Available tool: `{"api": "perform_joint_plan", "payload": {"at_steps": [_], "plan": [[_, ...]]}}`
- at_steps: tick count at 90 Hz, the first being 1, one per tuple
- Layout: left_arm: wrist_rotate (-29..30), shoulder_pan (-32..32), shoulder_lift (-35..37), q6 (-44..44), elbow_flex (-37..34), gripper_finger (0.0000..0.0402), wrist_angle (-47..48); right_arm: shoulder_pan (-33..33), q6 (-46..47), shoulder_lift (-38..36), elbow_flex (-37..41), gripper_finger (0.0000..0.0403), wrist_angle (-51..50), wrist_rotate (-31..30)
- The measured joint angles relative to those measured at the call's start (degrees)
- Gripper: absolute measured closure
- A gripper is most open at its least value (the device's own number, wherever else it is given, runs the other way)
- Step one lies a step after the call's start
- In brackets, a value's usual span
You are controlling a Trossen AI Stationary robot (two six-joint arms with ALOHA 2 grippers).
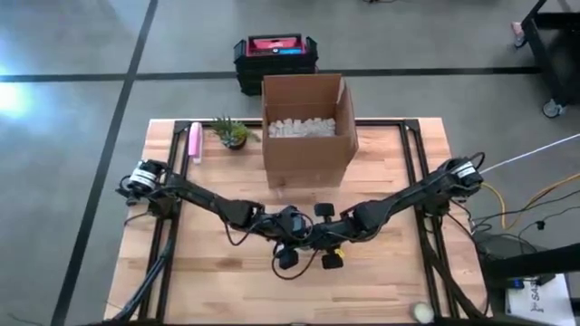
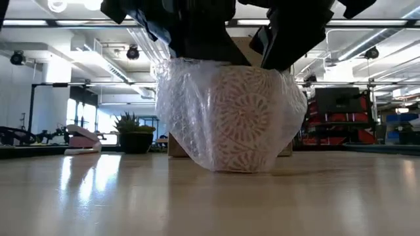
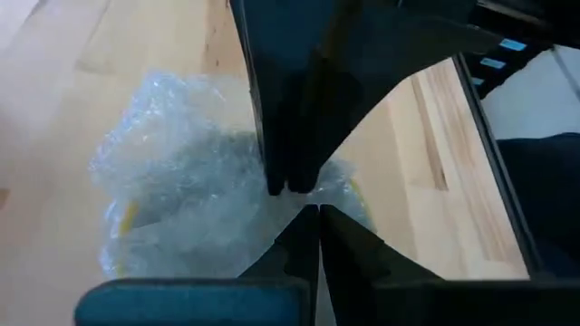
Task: Wrap mug
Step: Wrap the orange patterned mug using the bubble wrap
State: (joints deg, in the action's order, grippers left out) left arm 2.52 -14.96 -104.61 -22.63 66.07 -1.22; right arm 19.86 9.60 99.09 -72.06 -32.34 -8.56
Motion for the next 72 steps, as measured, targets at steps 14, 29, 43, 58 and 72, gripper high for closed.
{"api": "perform_joint_plan", "payload": {"at_steps": [14,29,43,58,72], "plan": [[0.19,0.15,-0.11,-0.36,-0.09,0.0401,1.11,-0.03,-0.25,0.02,-4.38,0.0394,-6.88,0.06],[0.22,0.24,-0.22,-0.81,-0.09,0.0401,0.92,-0.35,-1.79,-0.70,-8.53,0.0394,-9.43,-3.64],[0.22,0.24,-0.22,-0.85,-0.12,0.0402,1.02,-1.49,-3.52,0.19,-7.35,0.0394,-7.80,-3.93],[0.78,0.15,-0.15,-1.16,-0.38,0.0401,2.54,-2.60,-3.15,2.16,-4.91,0.0394,-5.47,-3.38],[0.84,-0.33,2.20,-0.38,-0.58,0.0402,5.08,-1.95,-3.12,2.27,-4.39,0.0394,-2.79,-2.29]]}}
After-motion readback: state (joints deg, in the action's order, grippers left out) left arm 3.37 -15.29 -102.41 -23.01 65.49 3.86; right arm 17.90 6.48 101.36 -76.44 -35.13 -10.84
